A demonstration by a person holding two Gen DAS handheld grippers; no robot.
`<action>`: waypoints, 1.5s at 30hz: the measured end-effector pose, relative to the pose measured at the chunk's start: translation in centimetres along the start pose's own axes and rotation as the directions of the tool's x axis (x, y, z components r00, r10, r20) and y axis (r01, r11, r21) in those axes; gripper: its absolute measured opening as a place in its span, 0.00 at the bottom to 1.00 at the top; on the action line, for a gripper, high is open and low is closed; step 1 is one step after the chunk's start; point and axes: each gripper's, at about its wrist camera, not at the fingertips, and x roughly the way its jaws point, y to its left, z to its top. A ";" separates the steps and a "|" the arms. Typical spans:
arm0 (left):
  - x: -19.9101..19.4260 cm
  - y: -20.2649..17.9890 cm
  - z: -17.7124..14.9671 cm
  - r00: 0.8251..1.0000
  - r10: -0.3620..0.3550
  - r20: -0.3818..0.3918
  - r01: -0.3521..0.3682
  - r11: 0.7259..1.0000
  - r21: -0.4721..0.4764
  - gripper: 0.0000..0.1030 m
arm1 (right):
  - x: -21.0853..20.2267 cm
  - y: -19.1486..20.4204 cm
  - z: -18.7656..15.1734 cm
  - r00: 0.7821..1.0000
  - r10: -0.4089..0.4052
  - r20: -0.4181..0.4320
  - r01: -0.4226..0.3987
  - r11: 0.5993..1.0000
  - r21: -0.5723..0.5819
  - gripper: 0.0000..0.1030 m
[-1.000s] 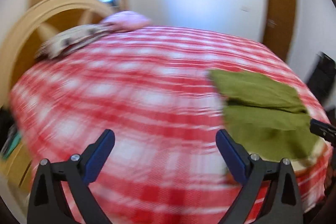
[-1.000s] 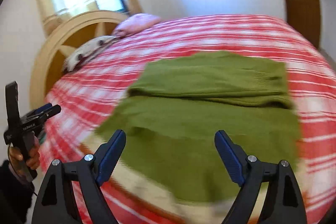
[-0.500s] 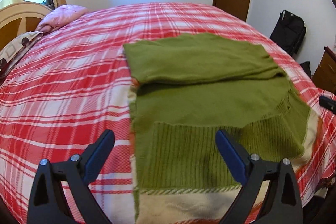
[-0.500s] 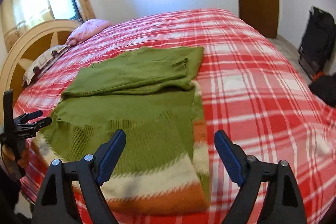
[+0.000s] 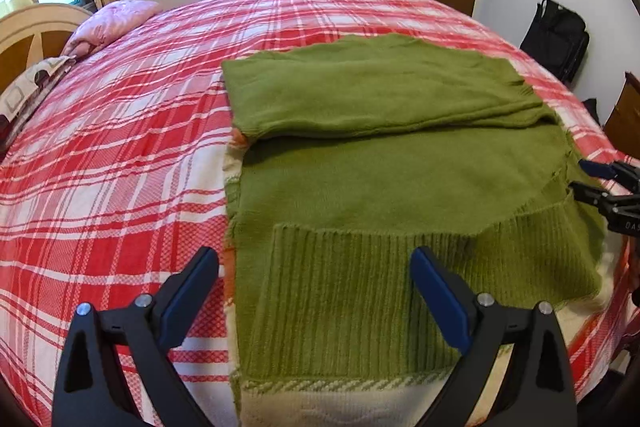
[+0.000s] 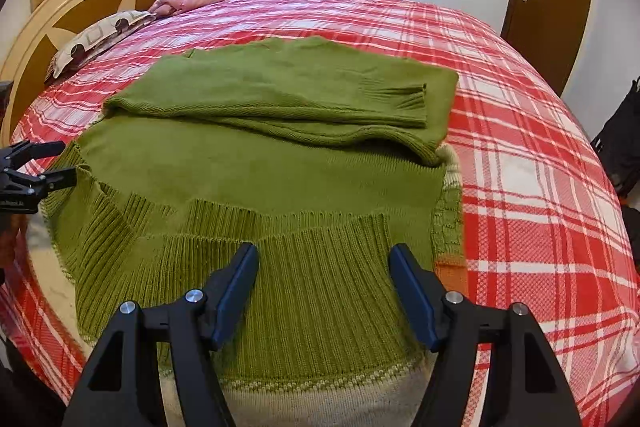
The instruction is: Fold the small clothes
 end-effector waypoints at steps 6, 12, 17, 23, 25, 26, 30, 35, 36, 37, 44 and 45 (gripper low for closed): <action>0.6 -0.2 -0.1 1.000 0.014 -0.020 -0.014 1.000 -0.008 0.97 | 0.3 0.0 -0.4 1.000 -0.004 0.021 0.004 1.000 0.003 0.67; 0.7 -0.3 -0.1 0.999 0.020 -0.030 -0.021 1.000 -0.013 0.97 | -0.4 0.3 0.0 1.000 0.002 0.011 -0.002 1.000 -0.003 0.21; -0.6 0.8 -0.6 0.997 -0.073 -0.015 0.072 0.997 -0.042 0.94 | -1.7 -0.2 -0.4 0.999 -0.004 0.038 0.003 1.000 0.008 0.15; -2.4 2.2 -1.1 0.991 -0.128 0.047 0.130 0.991 -0.026 0.94 | -1.5 -0.6 -0.9 0.999 0.005 0.039 -0.007 0.999 0.045 0.15; -2.1 2.3 -0.8 0.989 -0.144 0.042 0.146 0.989 -0.036 0.94 | -1.5 -0.5 -0.9 0.999 0.004 0.041 -0.005 0.999 0.045 0.16; -1.9 2.2 -0.7 0.988 -0.146 0.039 0.148 0.988 -0.038 0.93 | -1.5 -0.4 -0.9 0.999 0.003 0.041 -0.005 0.999 0.043 0.16; -0.7 2.0 -0.7 0.989 -0.151 0.008 0.151 0.987 -0.050 0.70 | -1.4 -0.6 -1.0 0.999 0.012 0.037 -0.013 0.999 0.044 0.16; -0.5 1.7 -1.0 0.988 -0.155 0.022 0.156 0.987 -0.031 0.41 | -1.2 -0.7 -1.0 0.999 0.016 0.037 -0.018 0.999 0.048 0.16; -0.5 1.8 -1.0 0.989 -0.149 0.024 0.150 0.988 -0.033 0.37 | -1.1 -0.7 -1.0 0.999 0.018 0.035 -0.020 0.999 0.050 0.16; -0.4 1.8 -1.1 0.989 -0.146 0.028 0.147 0.988 -0.038 0.32 | -1.0 -0.7 -1.0 0.999 0.018 0.034 -0.020 0.998 0.051 0.16; -0.3 0.9 -1.0 0.994 -0.106 0.025 0.107 0.994 -0.033 0.31 | -0.7 -0.7 -0.5 1.000 0.024 0.016 -0.025 0.998 0.057 0.22; -0.2 1.0 -1.0 0.994 -0.109 0.023 0.109 0.993 -0.043 0.32 | -0.6 -0.7 -0.5 1.000 0.025 0.014 -0.026 0.998 0.062 0.22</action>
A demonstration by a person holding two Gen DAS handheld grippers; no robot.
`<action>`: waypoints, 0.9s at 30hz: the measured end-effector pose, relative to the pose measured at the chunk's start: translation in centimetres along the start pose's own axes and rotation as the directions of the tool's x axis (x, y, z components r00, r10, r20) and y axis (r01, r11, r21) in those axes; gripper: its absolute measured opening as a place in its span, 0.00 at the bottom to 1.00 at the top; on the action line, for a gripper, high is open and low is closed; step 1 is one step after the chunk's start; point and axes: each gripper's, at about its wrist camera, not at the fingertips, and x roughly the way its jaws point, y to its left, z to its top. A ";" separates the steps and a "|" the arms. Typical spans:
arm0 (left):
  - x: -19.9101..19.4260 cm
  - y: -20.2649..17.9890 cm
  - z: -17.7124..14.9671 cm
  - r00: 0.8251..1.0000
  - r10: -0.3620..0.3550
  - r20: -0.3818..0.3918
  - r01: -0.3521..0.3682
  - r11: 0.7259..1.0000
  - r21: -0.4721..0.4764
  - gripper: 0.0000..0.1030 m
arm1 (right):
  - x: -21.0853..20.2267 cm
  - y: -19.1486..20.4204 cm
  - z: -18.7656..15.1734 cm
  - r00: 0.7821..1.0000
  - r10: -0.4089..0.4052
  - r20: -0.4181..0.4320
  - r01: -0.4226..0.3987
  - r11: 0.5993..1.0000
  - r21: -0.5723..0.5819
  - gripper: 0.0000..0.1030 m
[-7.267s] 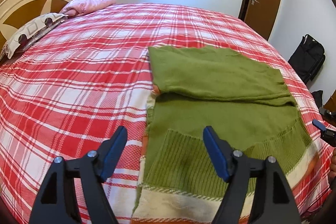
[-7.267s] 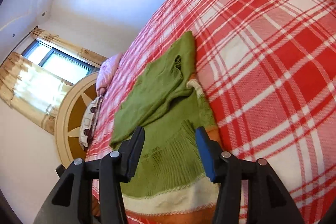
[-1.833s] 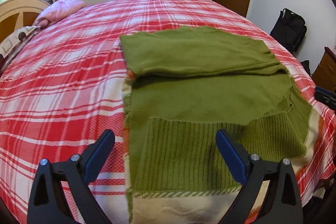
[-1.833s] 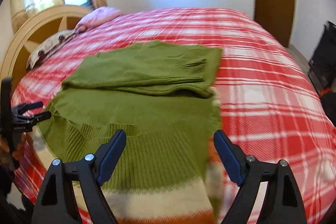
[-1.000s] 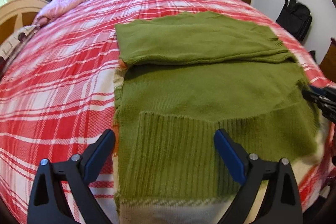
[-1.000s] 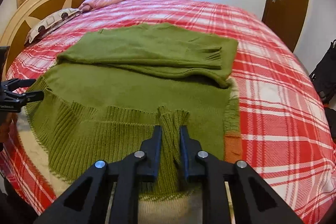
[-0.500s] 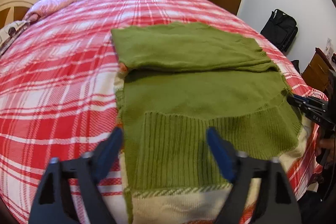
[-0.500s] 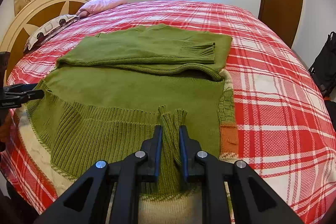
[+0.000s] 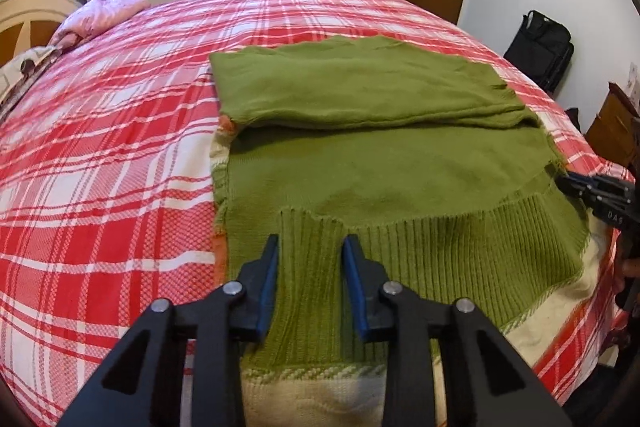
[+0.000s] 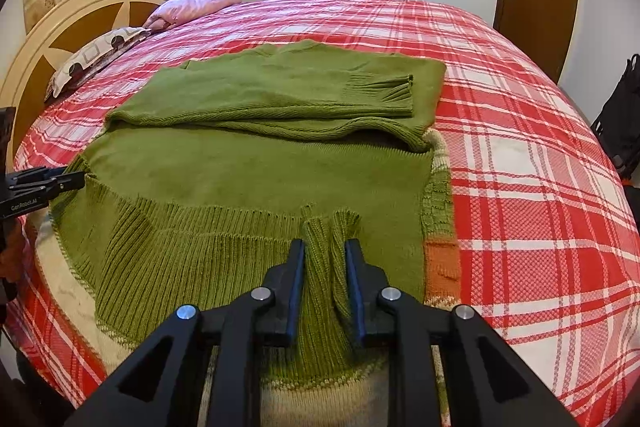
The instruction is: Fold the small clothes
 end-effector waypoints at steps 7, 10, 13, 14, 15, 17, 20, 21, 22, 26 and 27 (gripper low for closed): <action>-0.3 0.1 -0.1 1.000 -0.011 0.012 0.012 0.998 -0.054 0.12 | -0.1 0.3 0.1 1.000 -0.020 -0.009 0.020 1.000 -0.006 0.24; -0.8 -0.3 -0.4 1.000 0.010 0.021 -0.009 0.999 -0.049 0.12 | -0.7 0.5 -0.1 1.000 -0.024 0.007 0.025 0.999 -0.022 0.16; -1.4 -0.5 -0.4 0.999 0.012 0.038 -0.010 0.999 -0.052 0.12 | -1.7 0.5 -0.3 0.999 -0.016 0.041 0.016 1.000 -0.016 0.14; -1.7 -0.5 -0.3 0.999 0.009 0.047 -0.007 0.998 -0.056 0.12 | -2.1 0.4 -0.2 0.998 -0.011 0.056 0.011 1.000 -0.005 0.14; -1.9 -0.4 -0.3 0.999 0.009 0.052 -0.006 0.998 -0.057 0.12 | -2.6 0.3 -0.1 0.998 -0.004 0.068 0.004 1.000 0.006 0.14; -2.3 -0.4 0.0 0.998 0.013 0.060 -0.009 0.998 -0.062 0.12 | -3.2 0.3 0.4 0.996 -0.001 0.087 0.001 1.000 0.008 0.14; -2.6 -0.5 0.4 0.998 0.020 0.065 -0.016 0.998 -0.067 0.12 | -4.1 0.5 1.2 0.993 -0.012 0.120 0.013 1.000 -0.005 0.14; -2.7 -0.5 0.6 0.997 0.023 0.068 -0.019 0.997 -0.072 0.12 | -4.3 0.6 1.5 0.991 -0.013 0.130 0.014 1.000 -0.006 0.14; -2.8 -0.4 0.7 0.997 0.020 0.076 -0.014 0.997 -0.080 0.12 | -4.5 0.6 2.0 0.990 -0.014 0.140 0.016 1.000 -0.010 0.14; -2.9 -0.1 1.6 0.995 0.037 0.091 -0.027 0.993 -0.113 0.12 | -4.0 1.0 3.8 0.987 -0.040 0.156 0.047 0.998 -0.042 0.14; -2.8 0.1 1.9 0.995 0.044 0.092 -0.032 0.992 -0.125 0.12 | -3.8 1.0 4.3 0.986 -0.050 0.160 0.059 0.997 -0.049 0.14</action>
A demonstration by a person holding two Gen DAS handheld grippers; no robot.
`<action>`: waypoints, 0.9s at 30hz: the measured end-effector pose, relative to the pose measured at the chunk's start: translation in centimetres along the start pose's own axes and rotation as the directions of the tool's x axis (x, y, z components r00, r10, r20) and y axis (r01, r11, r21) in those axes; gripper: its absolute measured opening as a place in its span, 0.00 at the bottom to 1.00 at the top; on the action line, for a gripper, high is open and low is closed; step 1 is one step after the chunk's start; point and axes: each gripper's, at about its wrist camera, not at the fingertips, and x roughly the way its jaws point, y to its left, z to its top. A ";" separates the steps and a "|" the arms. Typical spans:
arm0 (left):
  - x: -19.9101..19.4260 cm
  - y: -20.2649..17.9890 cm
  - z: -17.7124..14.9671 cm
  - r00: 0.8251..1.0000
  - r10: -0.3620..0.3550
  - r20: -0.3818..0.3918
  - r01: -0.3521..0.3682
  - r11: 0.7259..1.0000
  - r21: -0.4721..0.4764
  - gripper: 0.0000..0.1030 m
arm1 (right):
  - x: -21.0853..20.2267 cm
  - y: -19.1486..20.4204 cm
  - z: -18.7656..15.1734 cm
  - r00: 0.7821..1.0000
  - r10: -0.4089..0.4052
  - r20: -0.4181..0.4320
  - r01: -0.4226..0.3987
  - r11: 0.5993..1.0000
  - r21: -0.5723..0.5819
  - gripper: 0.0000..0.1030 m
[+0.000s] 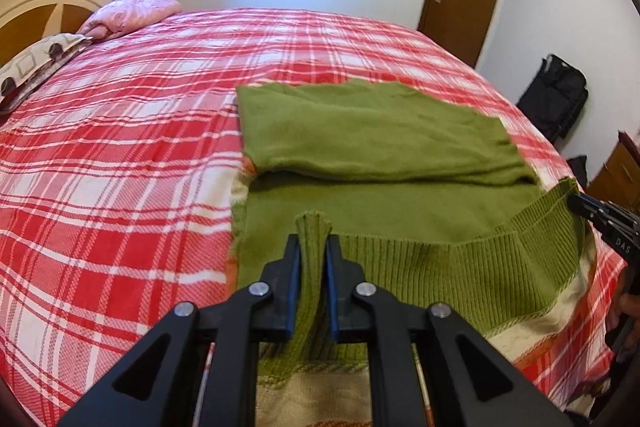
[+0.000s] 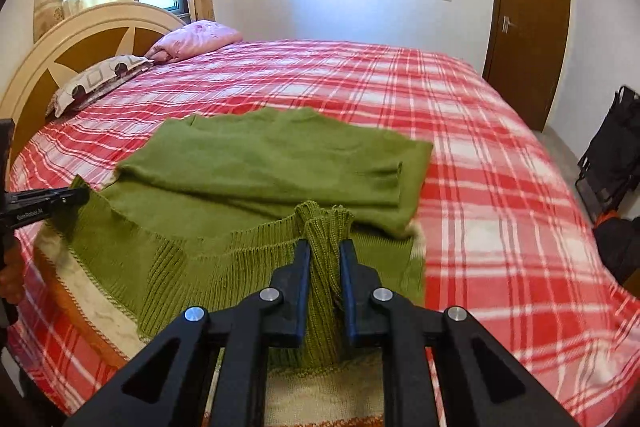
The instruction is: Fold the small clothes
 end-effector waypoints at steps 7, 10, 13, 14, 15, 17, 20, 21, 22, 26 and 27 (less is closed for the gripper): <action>1.4 1.3 3.0 0.999 0.040 0.001 -0.040 0.996 -0.082 0.12 | 2.7 -0.3 3.5 0.998 -0.049 0.026 0.050 0.999 -0.019 0.13; 2.0 1.5 4.4 0.999 0.052 0.013 -0.051 0.994 -0.094 0.12 | 3.8 -0.7 5.2 0.997 -0.072 0.042 0.073 0.997 -0.023 0.12; 3.0 1.6 6.3 0.997 0.078 0.026 -0.075 0.992 -0.103 0.12 | 5.2 -1.3 7.2 0.992 -0.107 0.061 0.108 0.994 -0.019 0.09; 3.4 1.6 6.9 0.996 0.082 0.031 -0.078 0.991 -0.108 0.12 | 5.8 -1.7 7.9 0.990 -0.127 0.068 0.129 0.991 -0.019 0.09; 3.9 1.7 7.8 0.996 0.086 0.038 -0.081 0.990 -0.117 0.12 | 6.3 -2.0 8.3 0.988 -0.136 0.070 0.137 0.990 -0.018 0.09; 4.6 1.8 9.1 0.995 0.091 0.048 -0.084 0.988 -0.128 0.12 | 7.9 -2.8 9.4 0.986 -0.157 0.064 0.158 0.987 -0.009 0.08; 6.2 1.6 11.2 0.993 0.103 0.061 -0.095 0.987 -0.133 0.11 | 10.0 -3.8 9.9 0.986 -0.166 0.036 0.165 0.986 0.005 0.08; 7.1 1.5 12.0 0.992 0.110 0.061 -0.101 0.986 -0.129 0.11 | 10.6 -4.1 9.9 0.986 -0.163 0.026 0.163 0.987 0.015 0.08; 7.6 1.4 12.4 0.992 0.111 0.057 -0.103 0.986 -0.128 0.11 | 11.3 -4.5 9.9 0.986 -0.164 0.016 0.164 0.986 0.020 0.08; 10.0 1.3 13.6 0.992 0.115 0.043 -0.109 0.986 -0.124 0.11 | 12.7 -5.4 10.6 0.980 -0.197 0.021 0.196 0.980 0.024 0.08; 10.4 1.3 13.9 0.992 0.118 0.041 -0.112 0.986 -0.125 0.11 | 12.8 -5.5 10.9 0.979 -0.201 0.026 0.200 0.979 0.034 0.08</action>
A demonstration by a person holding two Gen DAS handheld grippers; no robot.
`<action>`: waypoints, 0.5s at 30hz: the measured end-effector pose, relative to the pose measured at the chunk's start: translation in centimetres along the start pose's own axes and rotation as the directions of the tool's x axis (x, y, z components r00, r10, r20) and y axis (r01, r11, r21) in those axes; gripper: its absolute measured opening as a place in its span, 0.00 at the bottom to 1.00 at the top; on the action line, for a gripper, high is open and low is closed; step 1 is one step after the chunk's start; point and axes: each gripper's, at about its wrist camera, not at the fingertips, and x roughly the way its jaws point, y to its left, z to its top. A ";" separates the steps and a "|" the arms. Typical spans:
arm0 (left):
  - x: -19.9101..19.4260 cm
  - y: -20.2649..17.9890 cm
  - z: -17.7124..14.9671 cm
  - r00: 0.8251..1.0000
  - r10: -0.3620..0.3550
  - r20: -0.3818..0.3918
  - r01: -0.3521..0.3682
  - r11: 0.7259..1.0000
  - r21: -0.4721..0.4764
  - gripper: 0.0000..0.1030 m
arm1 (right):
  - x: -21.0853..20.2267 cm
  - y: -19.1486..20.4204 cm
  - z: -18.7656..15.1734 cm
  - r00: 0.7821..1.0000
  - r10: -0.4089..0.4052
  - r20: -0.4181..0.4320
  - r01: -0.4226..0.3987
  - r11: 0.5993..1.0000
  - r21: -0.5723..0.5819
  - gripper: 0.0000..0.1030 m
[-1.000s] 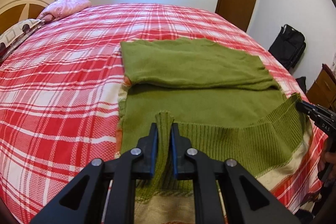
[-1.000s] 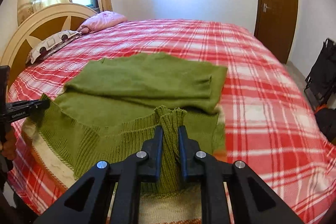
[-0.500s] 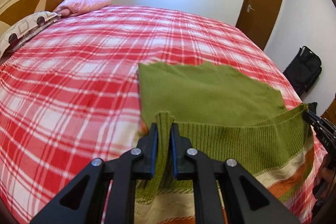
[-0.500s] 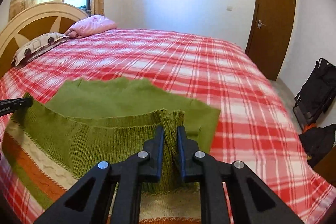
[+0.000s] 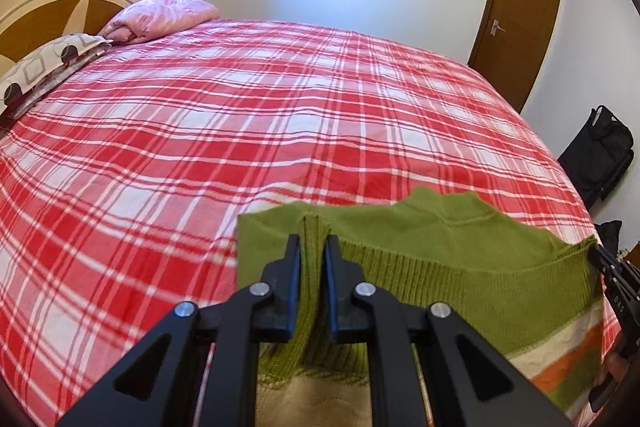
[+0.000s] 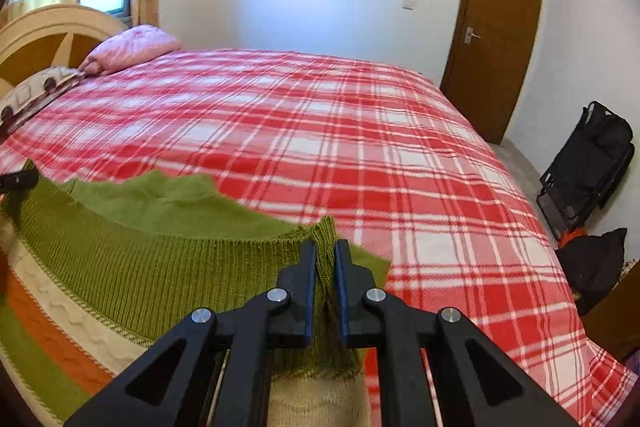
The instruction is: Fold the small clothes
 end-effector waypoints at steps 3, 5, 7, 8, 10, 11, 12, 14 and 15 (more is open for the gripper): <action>1.0 0.0 1.1 1.000 0.005 -0.001 -0.005 1.000 -0.027 0.11 | 1.1 -0.3 1.3 1.000 -0.013 0.014 0.013 1.000 0.009 0.08; 1.7 0.3 2.0 1.000 -0.004 -0.006 0.004 0.998 -0.066 0.11 | 1.9 -0.1 1.9 0.999 -0.030 0.021 0.030 1.000 -0.008 0.08; 2.6 0.5 2.9 1.000 0.003 -0.004 -0.004 0.996 -0.090 0.11 | 3.4 0.3 2.5 0.998 -0.051 0.020 0.052 0.998 -0.024 0.08; 3.1 0.4 3.3 1.000 0.017 -0.003 -0.017 0.996 -0.091 0.11 | 4.1 0.5 2.6 0.998 -0.066 0.016 0.066 0.997 -0.034 0.08; 4.3 -0.1 3.5 0.999 0.045 -0.002 -0.046 0.996 -0.075 0.11 | 5.9 0.9 2.4 0.997 -0.081 -0.010 0.080 0.995 -0.052 0.08; 5.4 -0.4 3.4 0.997 0.072 -0.011 -0.072 0.996 -0.057 0.11 | 6.7 1.1 2.2 0.996 -0.088 -0.025 0.086 0.994 -0.060 0.08; 6.0 -0.6 3.3 0.996 0.089 -0.020 -0.090 0.995 -0.045 0.11 | 7.3 1.3 1.9 0.994 -0.100 -0.038 0.097 0.993 -0.070 0.08; 7.9 -0.8 2.6 0.989 0.140 -0.049 -0.141 0.990 -0.023 0.11 | 7.8 1.4 1.5 0.993 -0.112 -0.047 0.108 0.991 -0.075 0.08; 9.0 -0.9 2.1 0.984 0.163 -0.068 -0.164 0.986 -0.013 0.11 | 7.8 1.4 1.5 0.993 -0.113 -0.043 0.109 0.991 -0.078 0.08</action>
